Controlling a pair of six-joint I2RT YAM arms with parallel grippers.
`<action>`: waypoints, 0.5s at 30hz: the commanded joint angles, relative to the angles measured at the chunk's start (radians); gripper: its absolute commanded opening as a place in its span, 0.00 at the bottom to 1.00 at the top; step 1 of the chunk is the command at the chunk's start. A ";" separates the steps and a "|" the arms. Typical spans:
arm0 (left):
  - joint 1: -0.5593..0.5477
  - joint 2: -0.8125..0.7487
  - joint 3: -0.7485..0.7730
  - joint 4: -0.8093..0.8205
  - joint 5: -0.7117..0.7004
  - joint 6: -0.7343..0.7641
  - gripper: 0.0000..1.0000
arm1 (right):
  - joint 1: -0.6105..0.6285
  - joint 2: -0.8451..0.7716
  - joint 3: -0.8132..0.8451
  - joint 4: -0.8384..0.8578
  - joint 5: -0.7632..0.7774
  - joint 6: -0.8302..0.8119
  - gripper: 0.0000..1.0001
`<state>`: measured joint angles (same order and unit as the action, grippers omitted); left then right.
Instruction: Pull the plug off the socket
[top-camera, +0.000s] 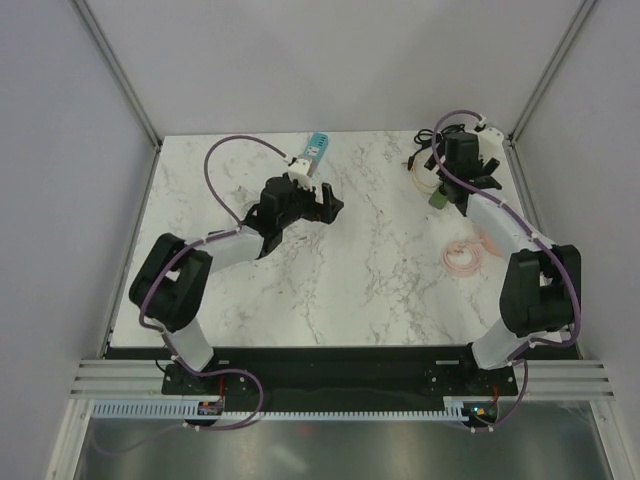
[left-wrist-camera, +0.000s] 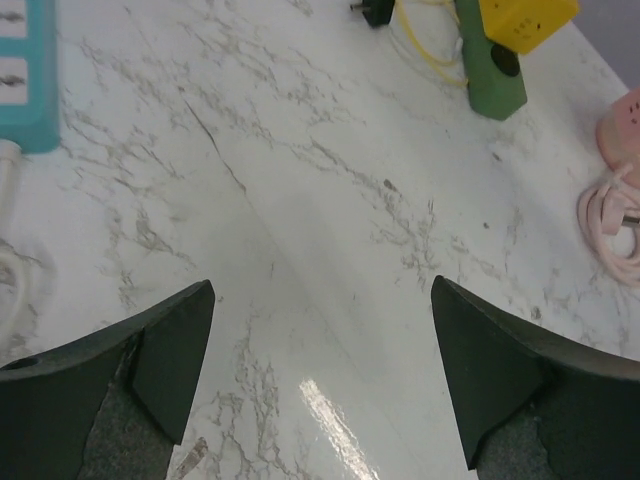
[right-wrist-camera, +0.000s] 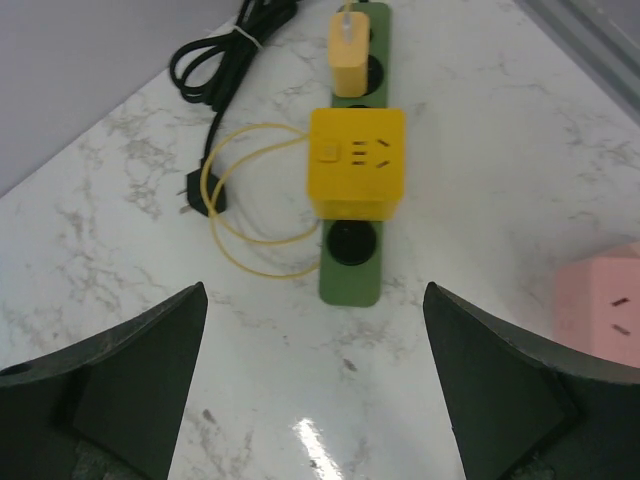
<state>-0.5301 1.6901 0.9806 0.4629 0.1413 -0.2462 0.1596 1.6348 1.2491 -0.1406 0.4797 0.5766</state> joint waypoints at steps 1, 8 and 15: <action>-0.005 0.074 -0.033 0.211 0.099 -0.050 0.95 | -0.060 -0.032 0.052 -0.163 -0.018 -0.058 0.97; -0.027 0.089 -0.026 0.186 0.103 0.008 0.95 | -0.115 0.034 0.101 -0.186 -0.114 -0.132 0.98; -0.028 0.099 -0.017 0.175 0.118 0.053 0.95 | -0.115 0.245 0.210 -0.169 -0.138 -0.193 0.95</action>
<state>-0.5560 1.7927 0.9421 0.5835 0.2386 -0.2504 0.0433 1.7947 1.3987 -0.3080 0.3634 0.4381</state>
